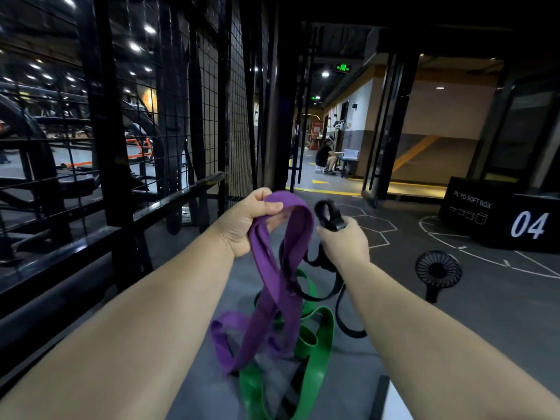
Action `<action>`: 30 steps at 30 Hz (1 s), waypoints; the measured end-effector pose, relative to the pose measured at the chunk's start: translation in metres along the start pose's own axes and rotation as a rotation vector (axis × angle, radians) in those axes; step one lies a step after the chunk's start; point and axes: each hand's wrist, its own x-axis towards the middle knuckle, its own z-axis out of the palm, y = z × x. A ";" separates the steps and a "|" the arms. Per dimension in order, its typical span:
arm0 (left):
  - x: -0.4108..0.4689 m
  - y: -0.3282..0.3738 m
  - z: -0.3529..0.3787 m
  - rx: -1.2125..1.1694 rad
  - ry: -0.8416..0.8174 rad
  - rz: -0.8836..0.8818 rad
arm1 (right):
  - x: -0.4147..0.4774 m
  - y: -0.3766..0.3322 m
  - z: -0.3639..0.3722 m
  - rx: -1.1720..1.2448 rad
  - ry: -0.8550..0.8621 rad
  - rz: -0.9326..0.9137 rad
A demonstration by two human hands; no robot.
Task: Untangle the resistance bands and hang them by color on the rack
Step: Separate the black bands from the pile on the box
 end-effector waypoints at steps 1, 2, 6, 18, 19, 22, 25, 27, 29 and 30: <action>0.000 0.002 0.003 -0.033 -0.016 0.005 | -0.002 0.007 0.003 -0.007 -0.005 0.009; 0.000 0.004 0.006 -0.047 -0.021 0.011 | -0.004 0.015 0.007 -0.015 -0.004 0.022; -0.001 0.012 0.012 -0.135 0.045 0.087 | -0.011 0.040 0.021 -0.094 0.018 0.068; -0.009 -0.024 -0.039 0.441 0.313 -0.061 | -0.013 0.061 0.018 -0.136 0.004 0.079; -0.013 -0.031 -0.043 0.466 0.320 -0.085 | -0.014 0.060 0.020 -0.116 -0.010 0.083; -0.021 -0.048 -0.047 0.480 0.319 -0.108 | -0.017 0.060 0.025 -0.044 -0.108 0.070; -0.023 -0.055 -0.042 0.422 0.291 -0.104 | -0.024 0.060 0.032 0.151 -0.231 0.048; -0.023 -0.056 -0.038 0.370 0.259 -0.107 | -0.027 0.061 0.038 0.318 -0.304 0.062; -0.022 -0.055 -0.037 0.312 0.238 -0.101 | -0.031 0.059 0.043 0.487 -0.369 0.092; -0.022 -0.055 -0.035 0.270 0.229 -0.097 | -0.033 0.057 0.045 0.564 -0.406 0.110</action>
